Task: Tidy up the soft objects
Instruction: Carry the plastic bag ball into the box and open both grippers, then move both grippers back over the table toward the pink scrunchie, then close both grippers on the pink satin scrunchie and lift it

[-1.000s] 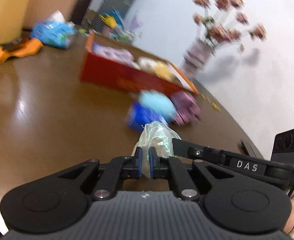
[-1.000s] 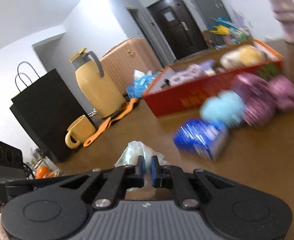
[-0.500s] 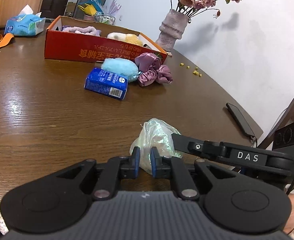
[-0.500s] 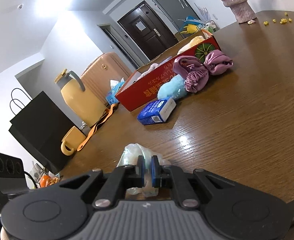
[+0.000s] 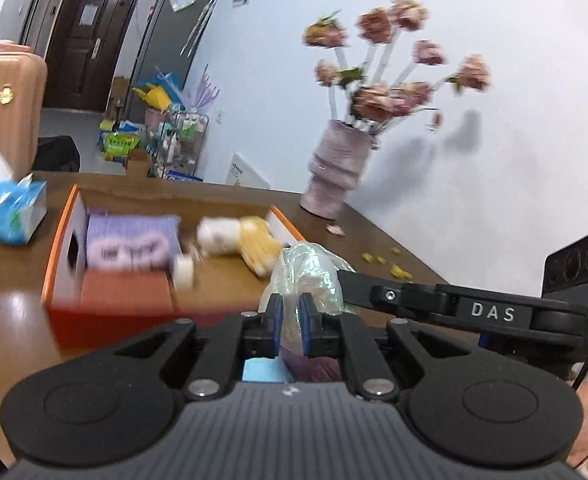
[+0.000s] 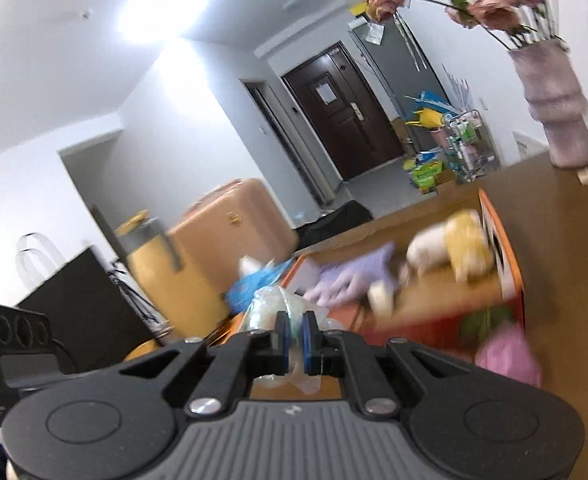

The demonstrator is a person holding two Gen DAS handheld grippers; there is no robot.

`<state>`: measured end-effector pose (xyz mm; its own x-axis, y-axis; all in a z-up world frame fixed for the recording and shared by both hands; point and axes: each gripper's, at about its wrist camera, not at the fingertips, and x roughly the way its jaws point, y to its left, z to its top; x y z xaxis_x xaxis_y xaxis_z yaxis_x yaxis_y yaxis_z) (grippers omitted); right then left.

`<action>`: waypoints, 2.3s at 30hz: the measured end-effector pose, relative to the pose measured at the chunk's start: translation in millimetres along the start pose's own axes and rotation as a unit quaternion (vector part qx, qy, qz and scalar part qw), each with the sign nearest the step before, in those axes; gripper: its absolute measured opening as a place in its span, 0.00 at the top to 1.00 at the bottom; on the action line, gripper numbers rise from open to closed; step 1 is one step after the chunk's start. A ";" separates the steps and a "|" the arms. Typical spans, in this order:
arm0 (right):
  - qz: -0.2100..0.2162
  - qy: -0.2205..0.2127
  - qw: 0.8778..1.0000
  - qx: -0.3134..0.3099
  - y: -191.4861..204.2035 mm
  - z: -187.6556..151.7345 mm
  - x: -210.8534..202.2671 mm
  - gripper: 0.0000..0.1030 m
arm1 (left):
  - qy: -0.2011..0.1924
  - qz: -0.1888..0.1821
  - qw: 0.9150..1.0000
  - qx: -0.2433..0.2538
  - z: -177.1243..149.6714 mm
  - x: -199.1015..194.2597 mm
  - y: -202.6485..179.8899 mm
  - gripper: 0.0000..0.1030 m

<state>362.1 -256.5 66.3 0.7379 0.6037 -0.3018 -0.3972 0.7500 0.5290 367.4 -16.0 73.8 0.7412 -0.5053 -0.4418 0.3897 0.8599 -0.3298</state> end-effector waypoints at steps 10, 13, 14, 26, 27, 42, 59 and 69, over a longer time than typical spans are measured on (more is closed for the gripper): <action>-0.065 0.128 0.988 0.062 -70.2 24.1 165.5 0.93 | 0.096 0.094 0.991 -0.002 17.4 127.1 74.1 0.87; -0.077 0.154 0.984 0.046 -69.8 14.5 183.0 0.87 | 0.082 0.104 0.991 0.001 14.8 123.9 78.7 0.62; -0.080 0.150 0.985 0.036 -67.2 13.8 182.5 0.84 | 0.074 0.104 0.992 0.007 15.2 119.7 78.8 0.60; -0.095 0.081 0.991 -0.037 -34.2 50.0 90.7 0.62 | 0.009 0.132 0.989 0.060 26.9 37.5 49.3 0.49; -0.097 0.070 0.992 -0.049 -28.5 52.0 73.5 0.59 | 0.003 0.139 0.988 0.068 25.1 28.4 45.3 0.47; -0.142 -0.039 0.983 -0.108 -7.4 -75.1 -111.9 0.33 | -0.079 0.187 0.977 0.068 -117.7 -110.4 -30.2 0.06; -0.199 -0.039 0.977 -0.070 -30.7 -137.9 -147.8 0.29 | -0.045 0.120 0.988 0.089 -154.3 -81.1 -75.8 0.03; -0.173 0.005 0.985 -0.024 -90.5 -57.1 -47.7 0.42 | -0.013 0.075 0.992 0.098 -85.5 47.8 -79.3 0.45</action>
<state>331.6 -337.7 -12.4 0.8280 0.3129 -0.4652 -0.1494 0.9229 0.3548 325.2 -114.5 7.5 0.8115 -0.3716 -0.4510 0.3712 0.9238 -0.0932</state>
